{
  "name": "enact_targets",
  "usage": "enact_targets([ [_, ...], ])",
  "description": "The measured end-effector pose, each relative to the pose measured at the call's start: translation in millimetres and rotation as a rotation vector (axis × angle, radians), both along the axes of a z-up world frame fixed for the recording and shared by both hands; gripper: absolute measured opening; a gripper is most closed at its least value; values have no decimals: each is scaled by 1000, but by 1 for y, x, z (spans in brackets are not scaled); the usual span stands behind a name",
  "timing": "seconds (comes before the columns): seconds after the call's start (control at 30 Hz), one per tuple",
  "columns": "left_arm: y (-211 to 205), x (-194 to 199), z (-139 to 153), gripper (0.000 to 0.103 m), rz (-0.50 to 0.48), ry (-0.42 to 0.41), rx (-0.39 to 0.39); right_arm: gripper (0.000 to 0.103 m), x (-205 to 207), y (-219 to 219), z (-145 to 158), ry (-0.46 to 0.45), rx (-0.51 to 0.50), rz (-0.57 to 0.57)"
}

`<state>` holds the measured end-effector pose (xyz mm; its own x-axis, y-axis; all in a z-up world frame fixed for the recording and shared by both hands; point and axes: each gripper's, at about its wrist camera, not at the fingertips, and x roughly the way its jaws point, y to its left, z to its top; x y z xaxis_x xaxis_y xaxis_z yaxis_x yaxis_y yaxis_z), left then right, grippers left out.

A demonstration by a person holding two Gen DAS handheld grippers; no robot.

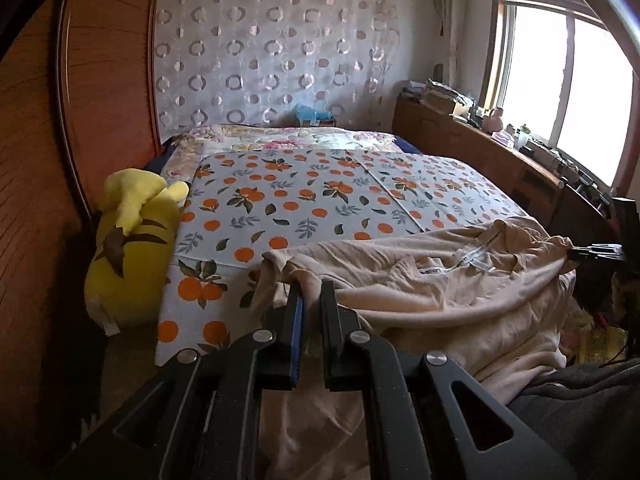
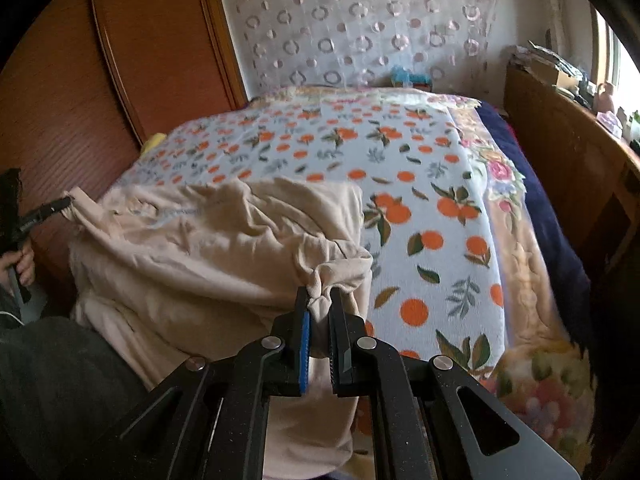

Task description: Fold small clothes

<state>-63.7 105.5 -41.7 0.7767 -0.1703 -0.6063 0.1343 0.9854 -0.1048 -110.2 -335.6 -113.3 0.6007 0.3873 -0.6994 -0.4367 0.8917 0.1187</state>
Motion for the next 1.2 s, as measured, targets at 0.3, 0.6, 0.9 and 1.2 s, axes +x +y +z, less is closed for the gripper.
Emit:
enact_targets([
  [0.3,2,20,12,65,31,-40,26,37,15,16,27,-111,-56,-30],
  [0.6,13,71,2,69,55,-6,65,56,57,35,31,-157,-90,-16],
  [0.9,10,110,-38,69,13,138,110,55,101,56,-10,-47,-131,19],
  [1.2,13,117,-53,71,-6,210,93,63,116,53,-23,-7,-90,6],
])
